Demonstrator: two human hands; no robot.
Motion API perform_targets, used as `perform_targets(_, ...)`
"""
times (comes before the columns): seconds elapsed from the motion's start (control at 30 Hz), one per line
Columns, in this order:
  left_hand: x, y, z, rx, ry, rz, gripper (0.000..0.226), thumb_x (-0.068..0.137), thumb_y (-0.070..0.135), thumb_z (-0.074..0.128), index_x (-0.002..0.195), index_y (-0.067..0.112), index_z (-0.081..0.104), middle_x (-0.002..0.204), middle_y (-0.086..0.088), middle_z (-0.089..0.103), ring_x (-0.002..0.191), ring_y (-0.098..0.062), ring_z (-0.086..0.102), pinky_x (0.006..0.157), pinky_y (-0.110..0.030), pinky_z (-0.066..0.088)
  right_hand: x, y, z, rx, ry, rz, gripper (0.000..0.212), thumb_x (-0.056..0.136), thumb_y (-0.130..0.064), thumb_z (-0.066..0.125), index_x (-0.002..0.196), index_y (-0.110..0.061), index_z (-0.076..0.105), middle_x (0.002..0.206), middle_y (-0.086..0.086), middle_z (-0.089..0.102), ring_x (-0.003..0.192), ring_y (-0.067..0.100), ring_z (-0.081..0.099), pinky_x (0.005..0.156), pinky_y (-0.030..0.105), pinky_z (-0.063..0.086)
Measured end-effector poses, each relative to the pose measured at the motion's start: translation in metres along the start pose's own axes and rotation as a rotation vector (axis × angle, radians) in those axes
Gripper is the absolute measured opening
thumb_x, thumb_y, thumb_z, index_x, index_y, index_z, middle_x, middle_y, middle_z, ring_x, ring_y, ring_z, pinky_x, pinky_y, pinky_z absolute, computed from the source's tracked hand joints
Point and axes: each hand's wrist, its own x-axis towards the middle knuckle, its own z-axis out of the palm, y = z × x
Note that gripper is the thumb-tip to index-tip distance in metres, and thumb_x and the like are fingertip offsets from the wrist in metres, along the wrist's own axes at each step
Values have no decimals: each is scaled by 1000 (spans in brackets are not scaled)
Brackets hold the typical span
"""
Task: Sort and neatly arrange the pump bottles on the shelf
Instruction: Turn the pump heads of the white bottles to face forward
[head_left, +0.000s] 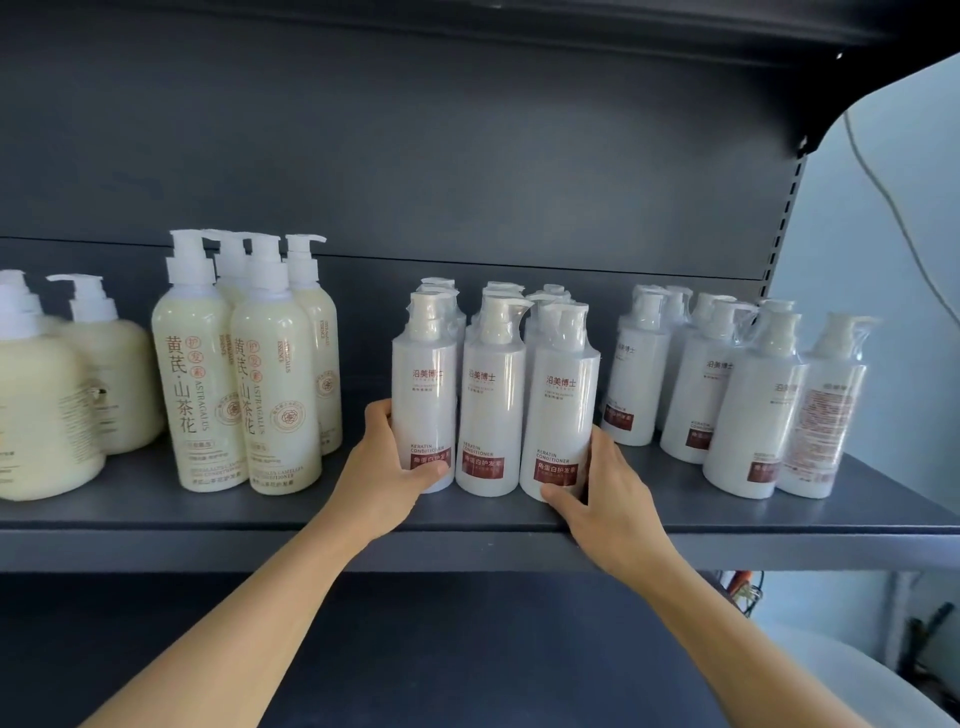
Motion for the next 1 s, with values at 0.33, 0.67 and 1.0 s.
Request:
perform_targets(0.33, -4, 4, -1, -20, 36, 13, 91, 77, 20, 75, 144, 23, 13, 134, 3, 43, 116, -15, 50, 94, -29, 43, 3, 1, -7, 84, -75, 35, 59, 85, -25, 65, 135, -22, 34, 126, -7, 51, 106, 8, 51, 88, 21, 40)
perform_targets(0.67, 5, 105, 11, 437, 363, 669, 75, 74, 21, 74, 137, 16, 34, 149, -5, 25, 135, -23, 21, 109, -33, 19, 23, 16, -115, -22, 106, -82, 50, 86, -22, 64, 131, -19, 43, 115, -4, 56, 105, 10, 55, 95, 28, 46)
perform_targets(1.0, 92, 224, 81, 848, -113, 577, 50, 92, 27, 55, 139, 24, 37, 140, 4, 44, 131, -19, 35, 104, -35, 33, 109, 16, -221, -351, 132, -306, 29, 90, -4, 49, 117, -11, 58, 118, 5, 61, 111, 21, 57, 92, 26, 42)
